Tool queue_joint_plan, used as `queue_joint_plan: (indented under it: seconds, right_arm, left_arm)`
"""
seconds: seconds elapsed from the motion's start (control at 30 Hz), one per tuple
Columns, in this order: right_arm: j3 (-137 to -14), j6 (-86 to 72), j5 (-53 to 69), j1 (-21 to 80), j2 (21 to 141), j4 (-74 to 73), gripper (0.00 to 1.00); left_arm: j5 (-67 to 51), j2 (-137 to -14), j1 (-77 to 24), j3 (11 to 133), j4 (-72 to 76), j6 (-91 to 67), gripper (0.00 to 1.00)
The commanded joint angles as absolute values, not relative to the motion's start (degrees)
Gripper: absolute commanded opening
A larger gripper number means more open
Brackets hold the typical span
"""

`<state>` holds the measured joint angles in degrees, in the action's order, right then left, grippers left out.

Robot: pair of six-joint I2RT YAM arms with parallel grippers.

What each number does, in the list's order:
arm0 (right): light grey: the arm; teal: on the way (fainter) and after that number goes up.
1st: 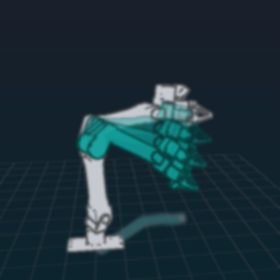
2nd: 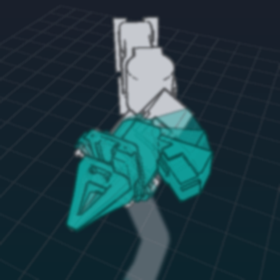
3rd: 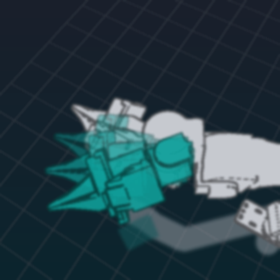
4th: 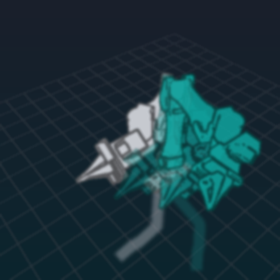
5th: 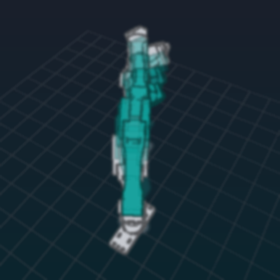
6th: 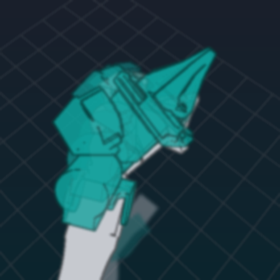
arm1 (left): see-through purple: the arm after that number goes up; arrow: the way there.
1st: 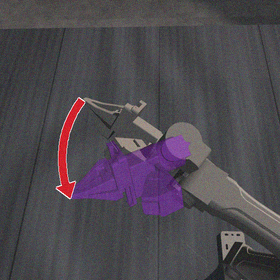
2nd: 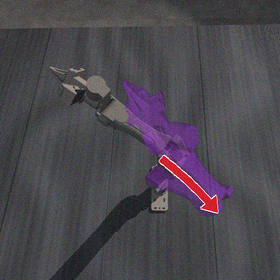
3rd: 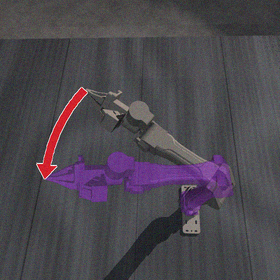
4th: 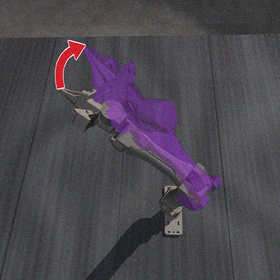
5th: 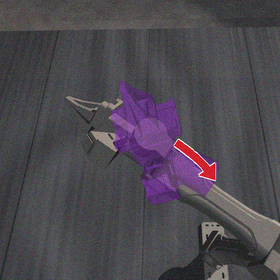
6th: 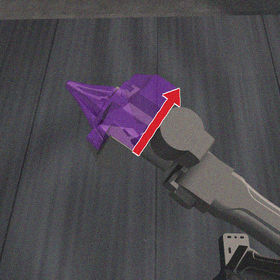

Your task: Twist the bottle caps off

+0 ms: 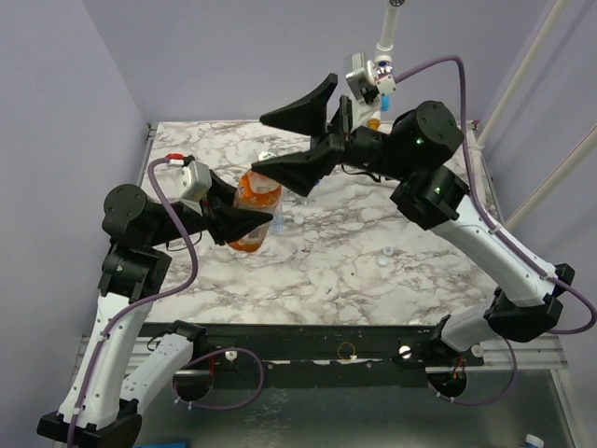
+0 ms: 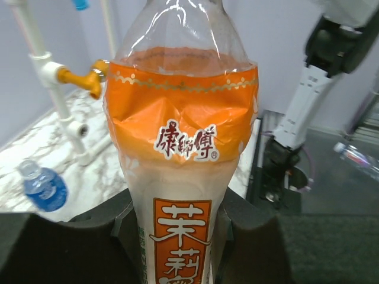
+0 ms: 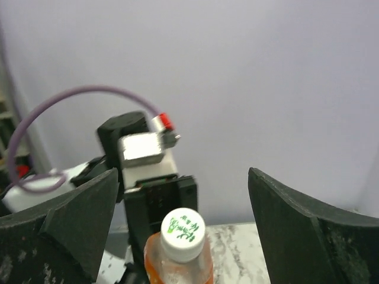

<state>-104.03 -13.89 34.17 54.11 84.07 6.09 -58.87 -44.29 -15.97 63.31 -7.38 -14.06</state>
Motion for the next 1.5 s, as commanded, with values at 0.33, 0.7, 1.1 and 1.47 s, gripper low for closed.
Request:
queue_joint_plan:
  seconds: [0.33,0.7,1.1,1.47]
  right_arm:
    - [-123.0,-14.4,7.8,55.5,97.5,-17.5,0.88]
    - [-120.1,-15.2,9.0,55.5,97.1,-13.2,0.6]
    - [-117.9,-15.9,10.0,55.5,96.9,-12.0,0.25]
    - [-109.2,-14.6,24.3,55.5,90.5,1.0,0.0]
  left_arm:
    - [-30.5,-43.9,-15.7,61.1,-12.3,4.2,0.11]
    - [-30.1,-44.1,-15.8,59.9,-12.7,5.5,0.11]
    - [-31.3,-44.4,-15.7,60.0,-12.7,4.7,0.11]
    - [-43.4,-44.2,-15.7,62.6,-11.9,-6.1,0.11]
